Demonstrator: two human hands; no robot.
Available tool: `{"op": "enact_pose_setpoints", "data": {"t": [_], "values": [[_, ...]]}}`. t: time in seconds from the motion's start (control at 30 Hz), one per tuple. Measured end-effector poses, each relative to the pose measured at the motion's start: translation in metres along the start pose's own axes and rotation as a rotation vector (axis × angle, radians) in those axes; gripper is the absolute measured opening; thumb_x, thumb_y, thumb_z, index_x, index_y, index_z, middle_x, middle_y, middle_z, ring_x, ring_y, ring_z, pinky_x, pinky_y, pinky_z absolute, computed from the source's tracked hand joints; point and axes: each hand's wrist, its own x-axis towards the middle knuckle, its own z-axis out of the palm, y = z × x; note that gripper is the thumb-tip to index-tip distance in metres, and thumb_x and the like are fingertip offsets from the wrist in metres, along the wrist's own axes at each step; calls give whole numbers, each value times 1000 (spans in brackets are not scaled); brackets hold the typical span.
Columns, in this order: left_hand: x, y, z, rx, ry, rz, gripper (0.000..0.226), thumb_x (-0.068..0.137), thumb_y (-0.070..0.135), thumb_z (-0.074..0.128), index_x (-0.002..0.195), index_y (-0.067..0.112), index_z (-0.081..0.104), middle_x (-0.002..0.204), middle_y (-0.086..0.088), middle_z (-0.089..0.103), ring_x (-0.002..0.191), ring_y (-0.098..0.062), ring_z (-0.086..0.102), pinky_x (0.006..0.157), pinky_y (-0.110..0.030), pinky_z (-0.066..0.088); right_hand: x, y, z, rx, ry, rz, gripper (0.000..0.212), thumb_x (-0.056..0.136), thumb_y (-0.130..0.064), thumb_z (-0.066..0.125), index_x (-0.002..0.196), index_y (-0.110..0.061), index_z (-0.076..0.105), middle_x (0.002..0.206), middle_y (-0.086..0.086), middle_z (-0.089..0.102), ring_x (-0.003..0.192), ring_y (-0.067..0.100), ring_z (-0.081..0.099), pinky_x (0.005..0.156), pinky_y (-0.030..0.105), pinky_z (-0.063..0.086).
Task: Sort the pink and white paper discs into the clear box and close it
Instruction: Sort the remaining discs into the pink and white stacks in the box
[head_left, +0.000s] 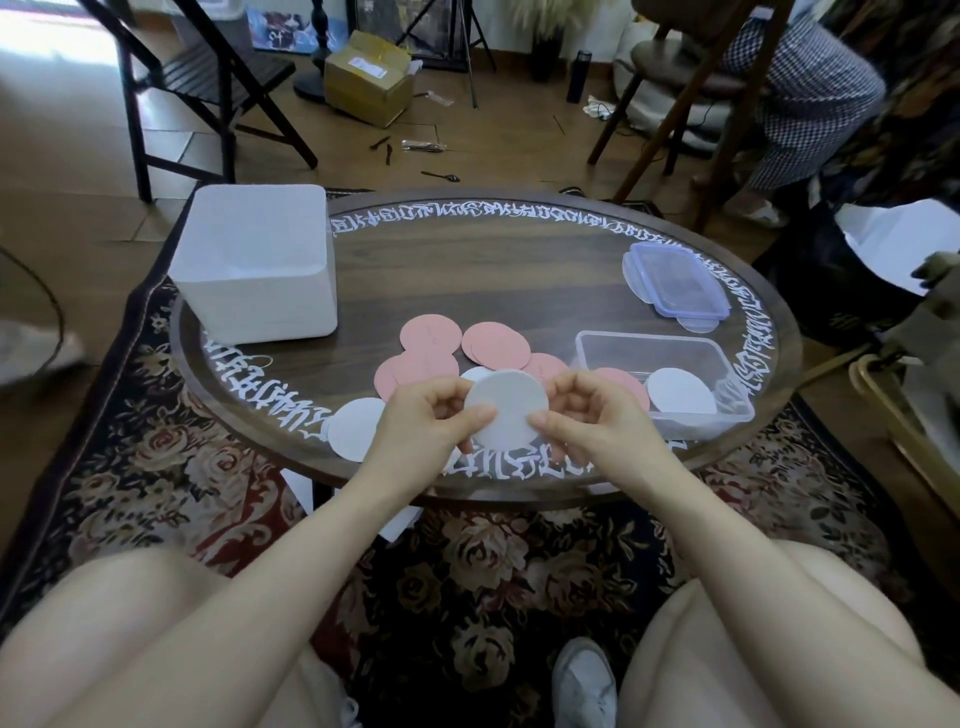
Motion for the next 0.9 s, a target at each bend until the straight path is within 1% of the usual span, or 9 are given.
{"op": "enact_pose_setpoints", "data": {"t": [0.1,0.17,0.3,0.37,0.43,0.53,0.63,0.77,0.9], "values": [[2,-1,-3,4,-21,39,12,84,15,68,95,21,68,69,9,63,59,-6,53,62,-19,45,0,-12,-6,21,90,-36,19,84,5,64,87,-13,58,69,0,59,46,2,49,43,13,37],[4,-4,-6,115,9,57,22,85,21,68,106,26,65,79,12,62,69,-6,55,73,-24,47,-1,-23,-28,-7,235,-53,18,84,2,65,91,-14,59,71,2,56,46,1,46,42,13,35],[6,-5,-18,615,131,172,23,88,30,62,110,27,62,94,14,61,91,-10,56,83,-32,45,-2,-27,-99,-235,535,-36,18,83,-7,69,85,-23,62,66,-3,54,50,1,48,51,16,37],[9,-11,-24,898,100,141,28,89,35,58,116,27,60,112,8,60,108,-17,50,90,-35,39,-3,-18,-124,-335,567,78,16,80,-8,71,82,-22,63,65,-2,55,55,8,47,56,24,34],[13,-15,-27,1073,28,31,36,90,39,54,124,27,54,124,3,52,119,-21,42,95,-35,32,-4,-8,-136,-400,545,189,13,78,-8,73,86,-15,65,65,0,56,55,11,45,55,26,32],[15,-18,-26,1092,-19,-29,42,89,42,52,130,28,50,130,2,45,125,-21,37,98,-34,29,-3,-2,-138,-483,533,245,14,77,-6,72,87,-11,65,64,2,55,55,14,45,55,27,33],[15,-18,-25,1097,-33,-39,44,90,42,52,131,28,49,133,2,44,128,-20,35,100,-34,29,0,0,-137,-633,551,282,14,75,-12,72,87,-16,64,69,0,60,66,20,52,63,30,37],[14,-17,-26,1096,-42,-41,43,90,42,52,130,26,50,133,2,44,128,-21,35,100,-35,29,2,-3,-131,-895,553,388,15,76,-20,66,89,-24,61,90,-1,65,90,27,59,75,36,44],[13,-16,-27,1101,-40,-45,43,91,42,51,130,26,50,133,2,44,128,-20,35,100,-35,29,3,-4,-124,-1079,543,462,22,75,-21,64,96,-27,60,107,7,66,100,32,59,77,35,42]]}}
